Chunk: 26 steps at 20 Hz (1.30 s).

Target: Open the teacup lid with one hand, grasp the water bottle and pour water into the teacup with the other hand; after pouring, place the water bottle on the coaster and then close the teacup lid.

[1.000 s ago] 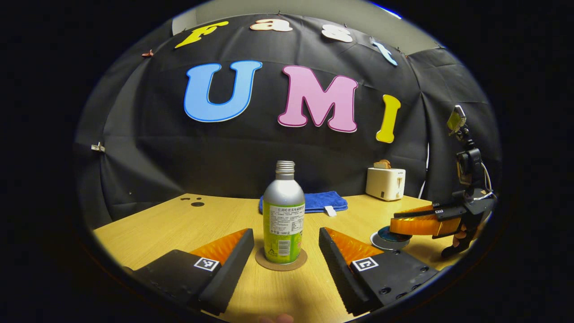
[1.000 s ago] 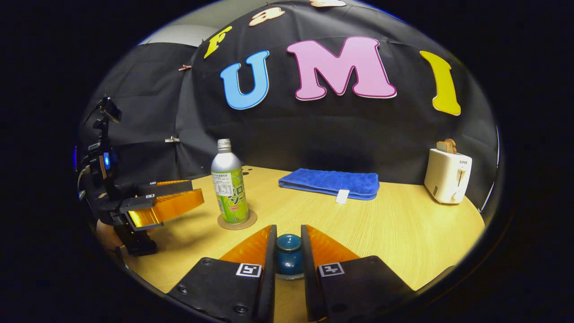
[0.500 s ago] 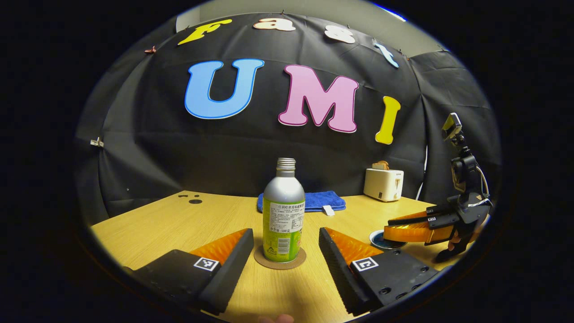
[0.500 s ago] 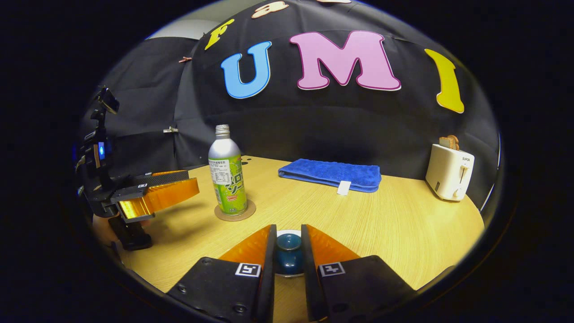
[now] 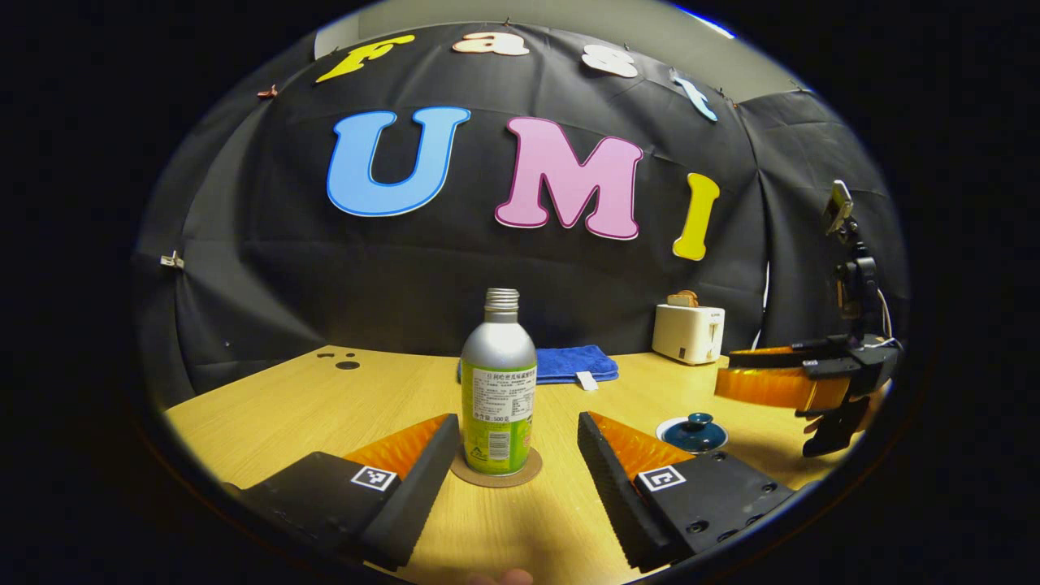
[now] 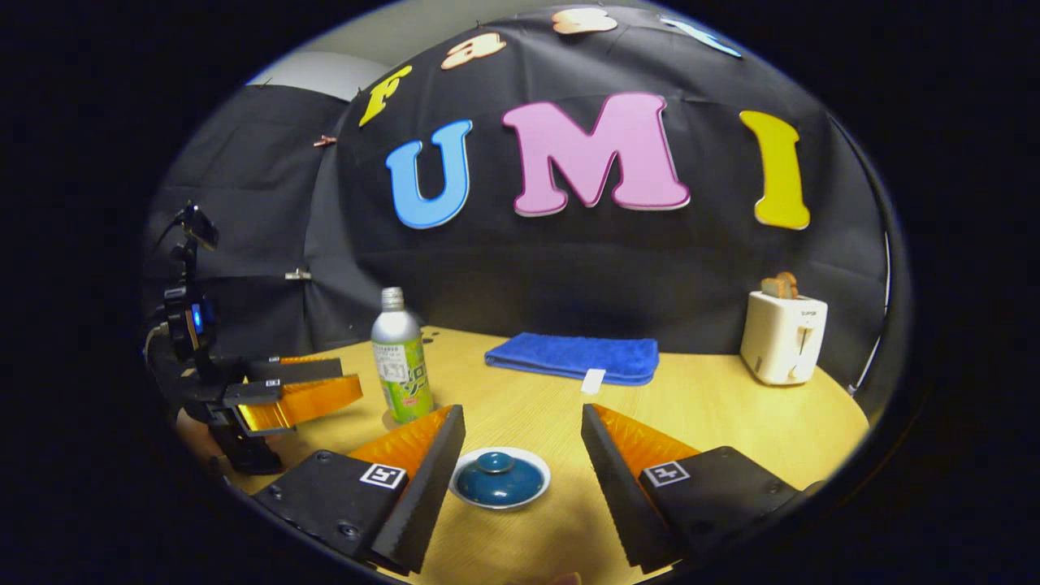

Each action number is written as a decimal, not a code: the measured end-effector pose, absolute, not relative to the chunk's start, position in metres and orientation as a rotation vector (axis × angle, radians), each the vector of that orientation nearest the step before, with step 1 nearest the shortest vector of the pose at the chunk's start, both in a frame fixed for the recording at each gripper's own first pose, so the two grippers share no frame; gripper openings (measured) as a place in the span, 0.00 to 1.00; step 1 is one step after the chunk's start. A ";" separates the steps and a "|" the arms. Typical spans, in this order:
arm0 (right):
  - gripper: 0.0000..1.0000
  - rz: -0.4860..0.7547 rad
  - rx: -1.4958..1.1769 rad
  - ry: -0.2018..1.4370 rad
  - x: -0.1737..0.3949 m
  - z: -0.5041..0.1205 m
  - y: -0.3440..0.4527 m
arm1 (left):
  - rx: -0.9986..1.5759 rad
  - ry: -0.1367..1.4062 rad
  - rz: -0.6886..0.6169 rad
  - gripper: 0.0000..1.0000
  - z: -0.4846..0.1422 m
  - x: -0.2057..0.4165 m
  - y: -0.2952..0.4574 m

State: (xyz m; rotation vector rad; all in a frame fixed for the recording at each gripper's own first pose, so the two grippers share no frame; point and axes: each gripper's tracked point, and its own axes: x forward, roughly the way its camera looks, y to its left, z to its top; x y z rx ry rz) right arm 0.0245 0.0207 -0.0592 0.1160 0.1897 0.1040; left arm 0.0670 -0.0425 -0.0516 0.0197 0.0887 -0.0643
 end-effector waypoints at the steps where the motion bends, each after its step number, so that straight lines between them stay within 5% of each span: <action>1: 0.93 0.093 0.122 0.166 0.020 -0.053 0.016 | 0.016 0.090 -0.071 0.93 -0.051 0.066 -0.045; 12: 0.95 -0.004 0.135 0.064 -0.040 -0.033 -0.039 | 0.026 0.098 -0.060 0.92 -0.050 0.048 -0.047; 26: 0.95 -0.031 0.114 0.060 -0.047 -0.037 -0.047 | 0.029 0.103 -0.058 0.92 -0.053 0.049 -0.051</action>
